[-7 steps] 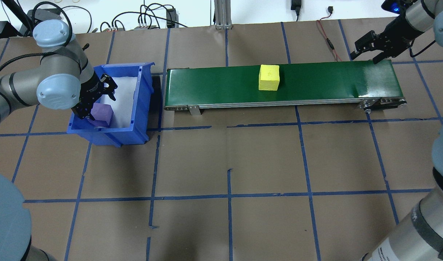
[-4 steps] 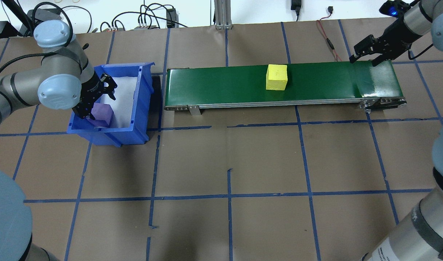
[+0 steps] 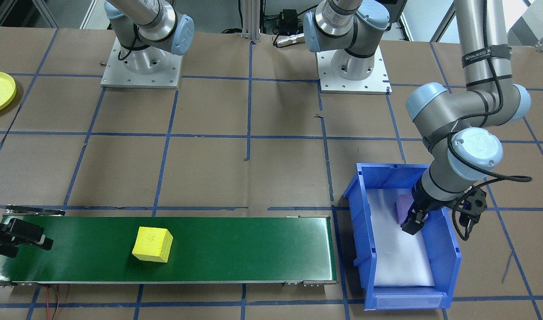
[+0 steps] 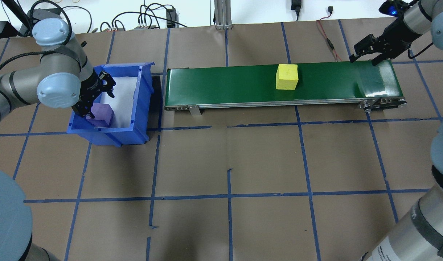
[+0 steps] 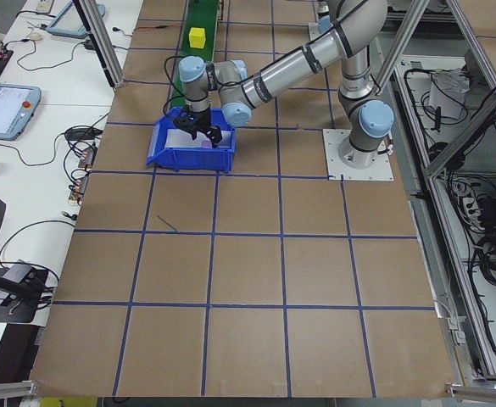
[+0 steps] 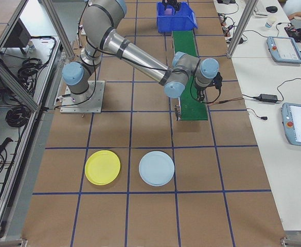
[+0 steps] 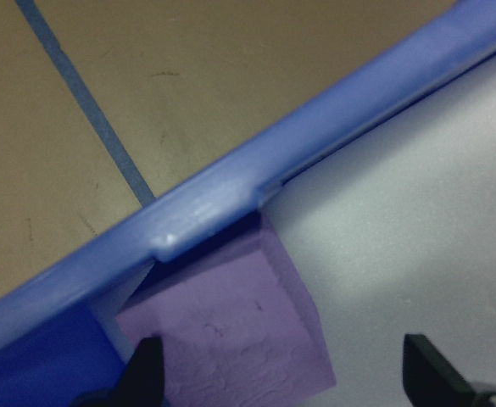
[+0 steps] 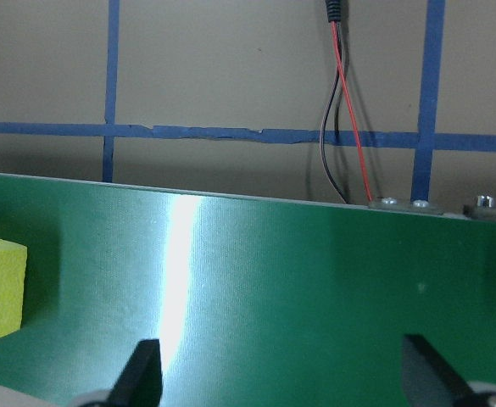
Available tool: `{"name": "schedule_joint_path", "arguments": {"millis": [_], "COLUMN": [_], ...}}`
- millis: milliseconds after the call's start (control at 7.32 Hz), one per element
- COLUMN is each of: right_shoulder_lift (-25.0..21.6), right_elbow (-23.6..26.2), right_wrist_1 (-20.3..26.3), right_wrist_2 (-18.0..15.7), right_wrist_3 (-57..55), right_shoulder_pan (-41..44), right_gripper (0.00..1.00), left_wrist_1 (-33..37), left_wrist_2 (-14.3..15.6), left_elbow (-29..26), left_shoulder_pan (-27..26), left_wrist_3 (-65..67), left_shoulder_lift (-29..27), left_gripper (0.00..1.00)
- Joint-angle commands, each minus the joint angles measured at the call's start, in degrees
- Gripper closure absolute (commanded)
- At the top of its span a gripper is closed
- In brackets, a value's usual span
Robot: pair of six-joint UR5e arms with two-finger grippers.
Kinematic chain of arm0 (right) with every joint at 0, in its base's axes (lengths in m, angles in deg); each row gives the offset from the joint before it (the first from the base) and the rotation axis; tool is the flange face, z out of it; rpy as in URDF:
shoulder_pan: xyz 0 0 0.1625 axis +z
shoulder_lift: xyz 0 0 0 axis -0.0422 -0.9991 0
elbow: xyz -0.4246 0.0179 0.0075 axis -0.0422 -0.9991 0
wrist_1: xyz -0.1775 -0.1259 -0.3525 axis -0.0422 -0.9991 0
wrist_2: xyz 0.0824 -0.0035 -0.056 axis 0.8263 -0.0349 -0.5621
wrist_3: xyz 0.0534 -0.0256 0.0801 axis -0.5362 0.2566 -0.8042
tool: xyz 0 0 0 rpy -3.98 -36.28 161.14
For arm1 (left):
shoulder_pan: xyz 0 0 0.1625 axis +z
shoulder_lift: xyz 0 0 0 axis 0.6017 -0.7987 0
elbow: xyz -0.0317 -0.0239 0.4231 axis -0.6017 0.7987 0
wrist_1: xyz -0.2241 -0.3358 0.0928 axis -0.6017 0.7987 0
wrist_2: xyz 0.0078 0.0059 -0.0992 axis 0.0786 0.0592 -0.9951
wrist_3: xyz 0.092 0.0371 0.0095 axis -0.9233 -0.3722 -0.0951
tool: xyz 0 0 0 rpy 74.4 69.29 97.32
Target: Move block left to right into plate
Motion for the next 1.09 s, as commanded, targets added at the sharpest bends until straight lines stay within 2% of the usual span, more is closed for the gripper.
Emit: {"name": "schedule_joint_path", "arguments": {"millis": [0, 273, 956], "right_shoulder_lift": [0.1, 0.0, -0.3], "right_elbow": [-0.2, -0.1, -0.1], "right_wrist_1": [0.3, 0.2, 0.1], "right_wrist_2": [0.0, -0.1, -0.6], "right_wrist_3": [-0.7, -1.6, -1.9], "right_shoulder_pan": [0.0, 0.0, 0.0], "right_gripper": [0.00, 0.00, 0.00], "left_wrist_1": [0.1, 0.2, 0.6], "left_wrist_2": [0.2, 1.4, 1.4], "left_elbow": [0.5, 0.8, 1.0], "left_shoulder_pan": [0.0, 0.0, 0.0], "left_wrist_3": [0.2, 0.3, 1.5], "left_shoulder_lift": [0.4, 0.4, -0.2], "left_gripper": [0.00, 0.00, 0.00]}}
